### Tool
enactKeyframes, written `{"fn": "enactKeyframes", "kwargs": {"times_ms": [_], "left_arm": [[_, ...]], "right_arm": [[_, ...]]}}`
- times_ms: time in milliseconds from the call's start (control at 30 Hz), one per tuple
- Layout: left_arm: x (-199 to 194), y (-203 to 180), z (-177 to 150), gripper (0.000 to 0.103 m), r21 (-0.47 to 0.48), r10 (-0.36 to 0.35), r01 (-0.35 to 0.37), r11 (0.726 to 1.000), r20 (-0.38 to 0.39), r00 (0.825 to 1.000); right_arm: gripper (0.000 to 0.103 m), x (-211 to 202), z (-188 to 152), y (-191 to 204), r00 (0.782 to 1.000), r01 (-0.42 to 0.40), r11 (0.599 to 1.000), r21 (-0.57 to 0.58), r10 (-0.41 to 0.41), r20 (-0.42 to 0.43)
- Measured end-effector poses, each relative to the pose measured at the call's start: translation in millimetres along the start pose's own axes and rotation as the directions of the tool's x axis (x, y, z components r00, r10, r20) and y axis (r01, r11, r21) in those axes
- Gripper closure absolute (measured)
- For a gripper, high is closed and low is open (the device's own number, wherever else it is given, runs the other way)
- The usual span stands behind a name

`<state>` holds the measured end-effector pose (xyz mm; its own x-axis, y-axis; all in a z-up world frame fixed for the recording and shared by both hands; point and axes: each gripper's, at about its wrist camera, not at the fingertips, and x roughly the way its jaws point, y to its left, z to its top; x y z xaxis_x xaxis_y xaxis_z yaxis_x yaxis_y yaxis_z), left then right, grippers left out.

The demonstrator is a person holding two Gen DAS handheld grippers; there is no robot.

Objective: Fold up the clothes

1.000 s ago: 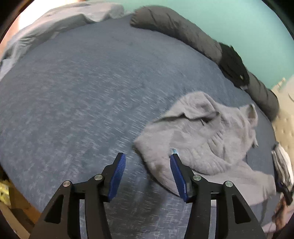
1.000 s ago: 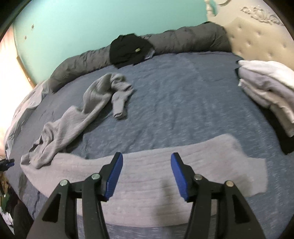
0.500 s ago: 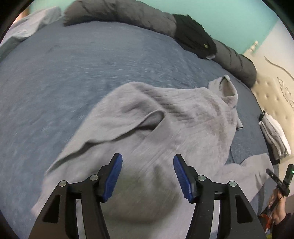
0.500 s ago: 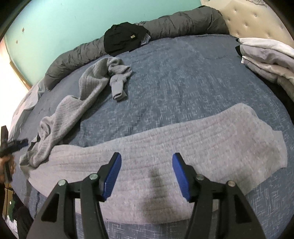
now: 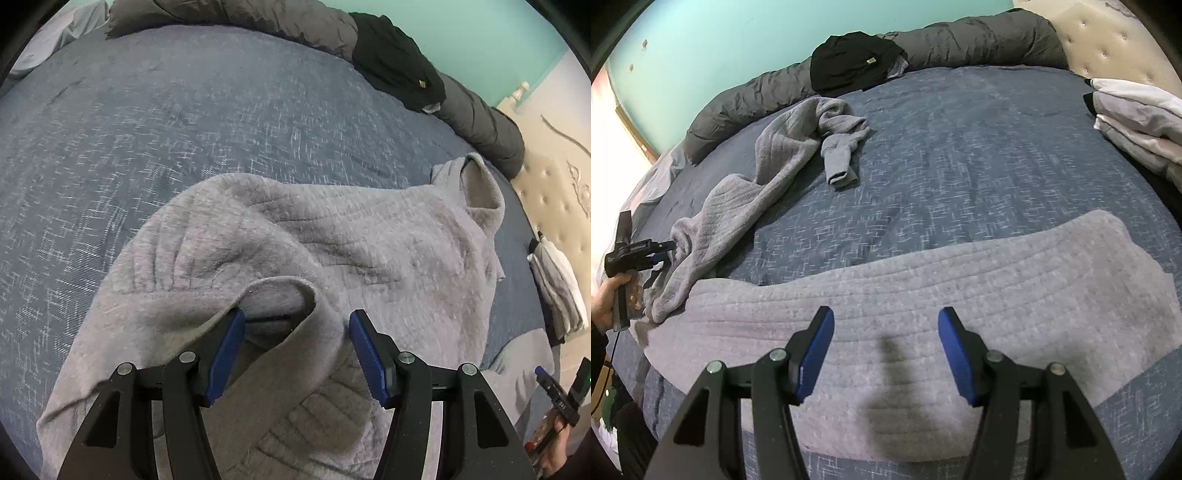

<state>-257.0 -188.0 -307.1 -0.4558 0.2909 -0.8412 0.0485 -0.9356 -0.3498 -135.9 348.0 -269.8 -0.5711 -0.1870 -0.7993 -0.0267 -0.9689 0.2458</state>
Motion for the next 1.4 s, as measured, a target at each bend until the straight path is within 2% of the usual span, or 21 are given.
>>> {"fn": "enactKeyframes", "kwargs": {"times_ms": [33,67,100,133,200,233,333,467,600,733,800,1000,1233,1400], "left_arm": [[1.1,-0.4,0.3,0.042,0.002,-0.005,0.005,1.0,-0.002,1.0],[2.2,-0.8,0.5,0.052,0.003,-0.009,0.009,1.0,-0.005,1.0],[3.3,-1.3,0.8,0.067,0.005,-0.014,0.014,1.0,-0.007,1.0],[3.2,-2.0,1.0,0.072,0.006,-0.014,0.014,1.0,-0.008,1.0],[-0.3,-5.0,1.9,0.095,0.018,-0.031,0.031,0.999,-0.005,1.0],[-4.5,-7.2,2.4,0.097,0.03,-0.029,0.029,0.999,0.004,1.0],[-33.6,-7.1,7.9,0.099,0.041,-0.028,0.025,0.999,0.078,0.997],[-79.8,24.2,22.7,0.099,-0.018,0.025,-0.022,1.0,0.154,0.988],[-126.2,56.6,37.8,0.099,-0.082,0.083,-0.066,0.994,0.225,0.971],[-172.6,88.9,52.9,0.099,-0.149,0.145,-0.105,0.983,0.291,0.946],[-181.1,100.7,57.5,0.1,-0.174,0.169,-0.121,0.977,0.294,0.941],[-174.1,129.3,75.2,0.1,-0.237,0.177,-0.115,0.965,0.26,0.949],[-123.8,142.2,85.7,0.099,-0.297,0.197,-0.146,0.944,0.152,0.969],[-125.7,141.2,70.1,0.088,-0.259,0.241,-0.195,0.946,0.158,0.958]], "right_arm": [[0.043,0.1,0.4,1.2,1.0,-0.003,1.0,0.001,0.003,0.001],[0.043,0.2,0.4,2.8,1.0,-0.006,1.0,0.0,0.006,0.001],[0.043,0.4,0.4,4.4,1.0,-0.008,1.0,-0.002,0.008,0.001],[0.043,0.4,0.4,6.0,1.0,-0.011,1.0,-0.005,0.011,0.0],[0.043,0.6,0.5,8.7,1.0,-0.014,1.0,-0.013,0.014,-0.001],[0.043,0.3,0.9,9.5,1.0,-0.014,1.0,-0.015,0.014,-0.001],[0.043,-1.7,2.6,10.2,1.0,-0.014,1.0,-0.015,0.014,0.006],[0.043,-6.1,5.8,9.4,1.0,-0.014,1.0,-0.014,0.014,0.018],[0.043,-10.1,7.4,9.2,0.999,-0.021,1.0,-0.011,0.021,0.029],[0.043,-10.7,7.2,11.2,0.999,-0.027,1.0,-0.009,0.027,0.031],[0.043,-9.3,6.7,13.1,0.999,-0.027,1.0,-0.015,0.027,0.027],[0.043,-8.7,9.6,16.9,0.999,-0.023,0.999,-0.03,0.024,0.025],[0.043,-4.1,13.1,15.7,1.0,-0.009,0.999,-0.034,0.01,0.013],[0.043,0.7,15.2,17.8,1.0,-0.009,0.999,-0.041,0.009,0.0]]}}
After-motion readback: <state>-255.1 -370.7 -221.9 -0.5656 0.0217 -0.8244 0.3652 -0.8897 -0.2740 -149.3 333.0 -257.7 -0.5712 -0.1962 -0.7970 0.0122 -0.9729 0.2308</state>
